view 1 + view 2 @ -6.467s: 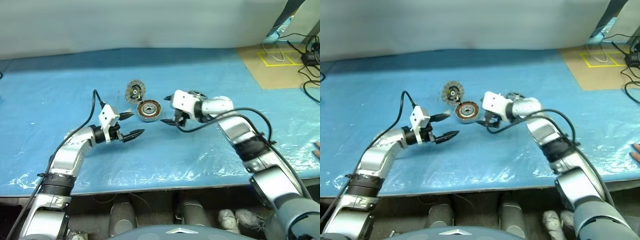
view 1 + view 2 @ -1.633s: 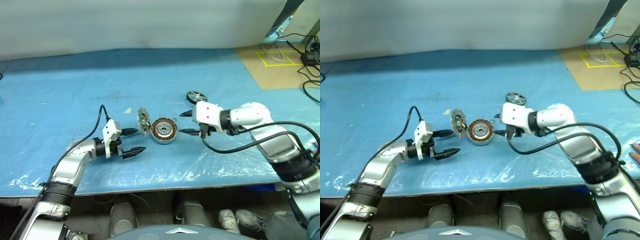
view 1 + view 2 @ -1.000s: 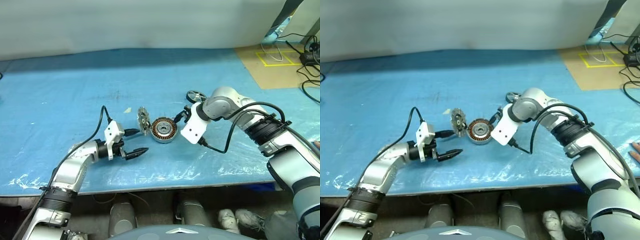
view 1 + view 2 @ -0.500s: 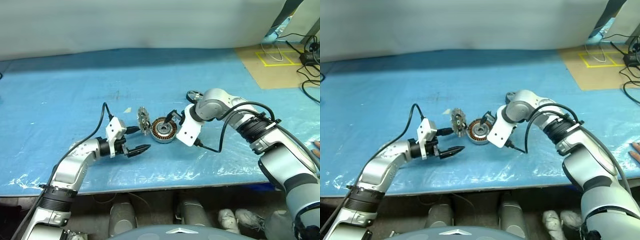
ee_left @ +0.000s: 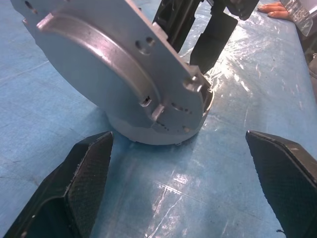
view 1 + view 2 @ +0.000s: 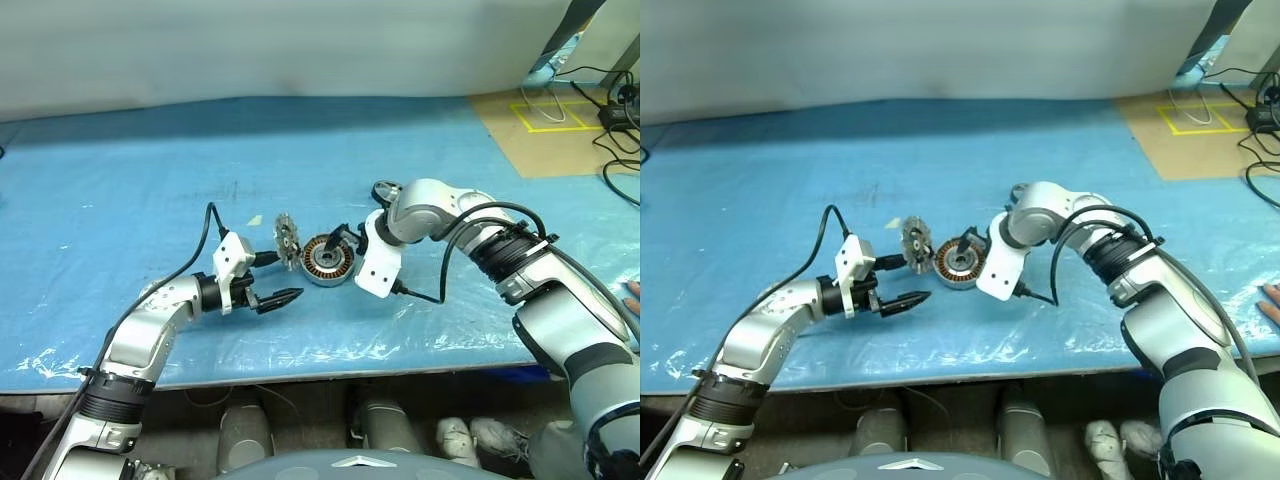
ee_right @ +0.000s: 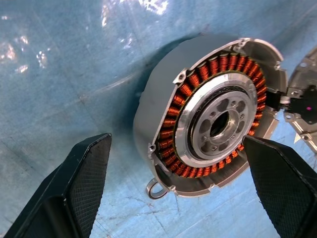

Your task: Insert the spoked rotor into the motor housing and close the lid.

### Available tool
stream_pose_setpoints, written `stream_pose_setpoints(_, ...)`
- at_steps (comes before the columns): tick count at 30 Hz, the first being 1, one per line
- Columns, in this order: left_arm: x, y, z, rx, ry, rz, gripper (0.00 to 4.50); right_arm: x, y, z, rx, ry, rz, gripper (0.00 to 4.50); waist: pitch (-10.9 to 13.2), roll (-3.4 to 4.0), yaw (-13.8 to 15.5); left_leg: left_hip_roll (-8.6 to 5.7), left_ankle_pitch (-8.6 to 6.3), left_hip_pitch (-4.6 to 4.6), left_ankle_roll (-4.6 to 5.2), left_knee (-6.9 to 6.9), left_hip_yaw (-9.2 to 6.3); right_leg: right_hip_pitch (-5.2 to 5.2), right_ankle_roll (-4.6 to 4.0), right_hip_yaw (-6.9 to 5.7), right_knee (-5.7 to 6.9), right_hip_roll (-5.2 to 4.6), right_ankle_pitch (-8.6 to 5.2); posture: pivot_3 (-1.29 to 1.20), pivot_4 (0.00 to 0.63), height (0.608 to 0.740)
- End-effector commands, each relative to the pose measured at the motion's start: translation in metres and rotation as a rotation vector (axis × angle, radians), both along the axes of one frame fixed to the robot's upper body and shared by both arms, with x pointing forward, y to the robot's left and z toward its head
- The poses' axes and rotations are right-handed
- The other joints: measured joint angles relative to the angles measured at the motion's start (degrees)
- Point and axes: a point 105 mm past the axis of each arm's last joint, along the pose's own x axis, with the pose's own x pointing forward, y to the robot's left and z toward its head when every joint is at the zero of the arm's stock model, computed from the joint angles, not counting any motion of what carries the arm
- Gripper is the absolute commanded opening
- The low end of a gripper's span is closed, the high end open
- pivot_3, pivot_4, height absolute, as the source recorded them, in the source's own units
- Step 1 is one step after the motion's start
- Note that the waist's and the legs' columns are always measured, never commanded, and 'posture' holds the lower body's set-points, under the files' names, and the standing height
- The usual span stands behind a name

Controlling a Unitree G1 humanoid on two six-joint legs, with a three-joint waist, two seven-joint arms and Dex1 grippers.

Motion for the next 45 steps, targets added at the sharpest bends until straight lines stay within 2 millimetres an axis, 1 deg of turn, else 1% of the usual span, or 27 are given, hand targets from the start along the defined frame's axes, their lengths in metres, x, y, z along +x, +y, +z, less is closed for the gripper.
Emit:
stream_pose_setpoints(1,-0.001,-0.003,0.009,-0.011,-0.034,-0.010,4.50,0.000,0.003,-0.001,-0.016,-0.026,0.040,4.46,0.00,0.00,0.00,0.00,0.00,0.00,0.00,0.00,0.00,0.00,0.00,0.00,0.00,0.00,0.00,0.00,0.150,0.740)
stream_pose_setpoints(4,-0.002,-0.002,0.008,-0.010,-0.033,-0.008,4.50,0.002,0.000,-0.003,-0.036,-0.037,0.048,3.84,0.00,0.00,-0.01,0.00,0.00,0.00,0.00,0.00,0.00,0.01,0.00,0.00,-0.01,0.00,0.00,0.00,0.150,0.740)
stream_pose_setpoints(8,-0.002,-0.002,0.006,-0.008,-0.030,-0.004,4.50,0.000,0.000,-0.003,-0.045,-0.044,0.075,2.50,0.00,0.00,-0.01,0.00,0.00,0.02,0.00,0.00,0.00,0.01,0.00,0.02,0.04,0.00,0.00,0.00,0.150,0.740)
stream_pose_setpoints(9,-0.002,-0.002,0.005,-0.007,-0.028,-0.002,4.50,-0.001,0.001,-0.003,-0.045,-0.045,0.084,2.09,0.00,0.00,-0.01,0.00,0.00,0.03,-0.01,0.00,0.00,0.02,0.00,0.02,0.04,0.00,0.00,0.00,0.150,0.740)
stream_pose_setpoints(10,-0.002,-0.002,0.005,-0.007,-0.027,-0.002,4.50,-0.002,0.003,-0.003,-0.044,-0.044,0.092,1.96,0.00,0.00,-0.02,0.00,0.00,0.03,-0.01,0.00,0.00,0.02,0.00,0.02,0.04,0.00,0.00,0.00,0.150,0.740)
stream_pose_setpoints(14,-0.001,-0.003,0.004,-0.007,-0.026,-0.002,4.50,-0.001,0.007,-0.005,-0.056,-0.069,0.114,1.96,0.00,0.00,-0.03,0.00,0.00,0.02,0.00,0.01,0.00,0.02,0.00,0.02,0.03,0.01,0.00,0.00,0.150,0.740)
stream_pose_setpoints(17,0.000,-0.003,0.004,-0.008,-0.026,0.000,4.50,0.002,0.005,-0.007,-0.028,-0.012,-0.013,1.96,0.00,0.00,-0.39,0.00,0.00,0.01,-0.01,0.01,0.01,0.04,0.00,0.06,0.04,0.02,0.00,0.00,0.150,0.740)
stream_pose_setpoints(20,0.001,-0.003,0.001,-0.009,-0.022,0.001,4.50,-0.002,-0.007,-0.010,-0.013,0.162,-0.240,1.96,0.00,0.00,-0.58,0.00,-0.08,0.04,-0.10,0.00,0.00,0.13,0.00,0.08,0.07,0.04,0.00,0.00,0.150,0.740)
stream_pose_setpoints(21,0.000,-0.003,0.000,-0.008,-0.020,-0.001,4.50,-0.004,-0.010,-0.008,-0.002,0.220,-0.318,1.96,0.00,0.00,-0.50,0.00,-0.10,0.04,-0.14,0.01,0.00,0.15,0.00,0.08,0.07,0.03,0.00,0.00,0.150,0.740)
stream_pose_setpoints(23,-0.001,-0.005,-0.002,-0.011,-0.017,-0.004,4.50,-0.011,-0.013,-0.002,0.018,0.307,-0.421,1.96,0.00,0.00,-0.05,-0.02,-0.08,0.04,-0.10,0.01,0.00,0.18,-0.01,0.07,0.04,0.01,0.00,0.00,0.150,0.740)
stream_pose_setpoints(25,-0.001,-0.006,-0.004,-0.013,-0.015,-0.006,4.50,-0.022,-0.015,0.002,0.016,0.364,-0.467,1.96,0.00,0.00,0.36,-0.01,0.01,0.06,0.05,0.01,-0.01,0.18,-0.01,0.04,0.01,0.00,0.00,0.00,0.150,0.740)
stream_pose_setpoints(27,-0.002,-0.007,-0.006,-0.014,-0.010,-0.011,4.50,-0.038,-0.014,0.008,0.017,0.437,-0.509,1.96,0.00,0.00,0.49,0.03,0.01,0.09,0.06,0.00,-0.03,0.16,-0.01,-0.03,-0.03,0.00,0.00,0.00,0.150,0.740)
stream_pose_setpoints(29,-0.002,-0.009,-0.007,-0.013,-0.005,-0.023,4.50,-0.042,-0.016,0.012,-0.003,0.417,-0.542,1.96,0.00,0.00,0.43,0.04,0.02,0.08,0.06,-0.05,-0.03,0.15,-0.01,-0.05,-0.09,0.00,0.00,0.00,0.150,0.740)
stream_pose_setpoints(31,-0.001,-0.010,-0.005,-0.013,-0.007,-0.031,4.50,-0.043,-0.018,0.013,-0.002,0.447,-0.597,1.96,0.00,0.00,0.19,0.04,0.02,0.08,0.06,-0.05,-0.03,0.09,-0.01,-0.05,-0.08,0.00,0.00,0.00,0.150,0.740)
stream_pose_setpoints(34,0.000,-0.012,-0.001,-0.018,-0.008,-0.041,4.50,-0.045,-0.015,0.017,0.014,0.482,-0.640,1.96,0.00,0.00,0.18,0.05,0.01,0.13,0.04,-0.05,-0.02,0.08,-0.02,-0.02,0.01,0.01,0.01,0.00,0.150,0.740)
stream_pose_setpoints(36,0.001,-0.014,-0.002,-0.013,-0.007,-0.049,4.50,-0.044,-0.014,0.014,0.016,0.491,-0.672,1.96,0.00,0.00,0.20,0.04,-0.02,0.15,-0.01,-0.04,-0.02,0.08,-0.03,0.00,0.03,0.01,0.02,0.00,0.150,0.740)
stream_pose_setpoints(40,0.000,-0.019,-0.002,-0.017,-0.001,-0.058,4.50,-0.028,-0.008,-0.006,0.058,0.525,-0.865,1.96,-0.01,-0.01,-0.19,0.03,-0.01,0.11,-0.02,-0.05,0.01,0.13,-0.03,0.05,0.02,0.02,0.02,0.00,0.150,0.740)
stream_pose_setpoints(43,-0.003,-0.020,-0.005,-0.015,0.004,-0.069,4.50,-0.036,-0.006,-0.013,0.035,0.559,-0.875,1.96,-0.04,-0.03,0.05,0.03,-0.09,0.24,-0.17,-0.06,0.00,0.31,-0.04,0.06,0.04,0.02,0.02,0.00,0.150,0.740)
stream_pose_setpoints(45,-0.002,-0.015,-0.007,-0.006,0.008,-0.056,4.50,-0.031,0.004,-0.015,0.078,0.584,-0.946,1.96,-0.05,-0.04,0.06,0.01,-0.09,0.39,-0.17,-0.06,0.00,0.50,-0.04,0.06,0.00,-0.01,0.02,0.00,0.150,0.740)
